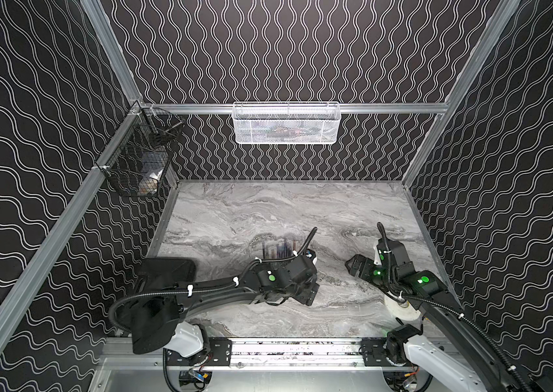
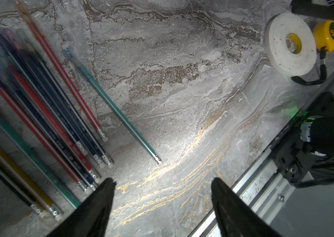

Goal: Remove the protective cover of the pencils
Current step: Pick up the pencil from the center of the board.

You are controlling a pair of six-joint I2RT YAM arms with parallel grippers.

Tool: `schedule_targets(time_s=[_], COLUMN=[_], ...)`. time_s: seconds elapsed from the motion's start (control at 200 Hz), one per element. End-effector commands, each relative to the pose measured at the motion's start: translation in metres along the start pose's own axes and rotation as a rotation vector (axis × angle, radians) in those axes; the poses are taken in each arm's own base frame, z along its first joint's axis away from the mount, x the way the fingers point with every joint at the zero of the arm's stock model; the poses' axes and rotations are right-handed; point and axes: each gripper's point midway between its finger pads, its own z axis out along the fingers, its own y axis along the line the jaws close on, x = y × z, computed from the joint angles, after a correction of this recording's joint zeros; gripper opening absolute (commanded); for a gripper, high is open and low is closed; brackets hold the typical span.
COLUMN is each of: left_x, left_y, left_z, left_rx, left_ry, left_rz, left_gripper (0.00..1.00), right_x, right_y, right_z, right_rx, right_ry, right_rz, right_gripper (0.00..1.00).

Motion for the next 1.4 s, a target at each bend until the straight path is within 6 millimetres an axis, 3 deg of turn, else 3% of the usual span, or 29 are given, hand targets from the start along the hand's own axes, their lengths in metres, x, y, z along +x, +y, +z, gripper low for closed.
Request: schedule_targets(time_s=[0.0, 0.27, 0.49, 0.77, 1.161, 1.396], left_x=[-0.001, 0.003, 0.012, 0.005, 0.017, 0.021], left_y=[0.006, 0.016, 0.017, 0.029, 0.049, 0.050], left_z=[0.009, 0.037, 0.070, 0.076, 0.082, 0.087], left_rx=[-0.100, -0.239, -0.228, -0.224, -0.278, -0.269], left_ry=[0.023, 0.112, 0.180, 0.177, 0.204, 0.216], left_rz=[0.003, -0.005, -0.062, -0.106, -0.111, -0.114], left_gripper=[0.63, 0.44, 0.27, 0.27, 0.27, 0.27], right_x=[0.006, 0.002, 0.002, 0.001, 0.001, 0.001], right_y=[0.001, 0.002, 0.007, 0.009, 0.007, 0.006], right_z=[0.001, -0.006, -0.011, -0.012, -0.012, -0.011], right_rx=[-0.024, -0.053, -0.091, -0.105, -0.094, -0.088], right_ry=[0.022, -0.034, -0.042, -0.057, -0.059, -0.058], right_rz=[0.021, 0.028, 0.021, 0.018, 0.019, 0.022], right_gripper=[0.99, 0.99, 0.99, 0.99, 0.99, 0.99])
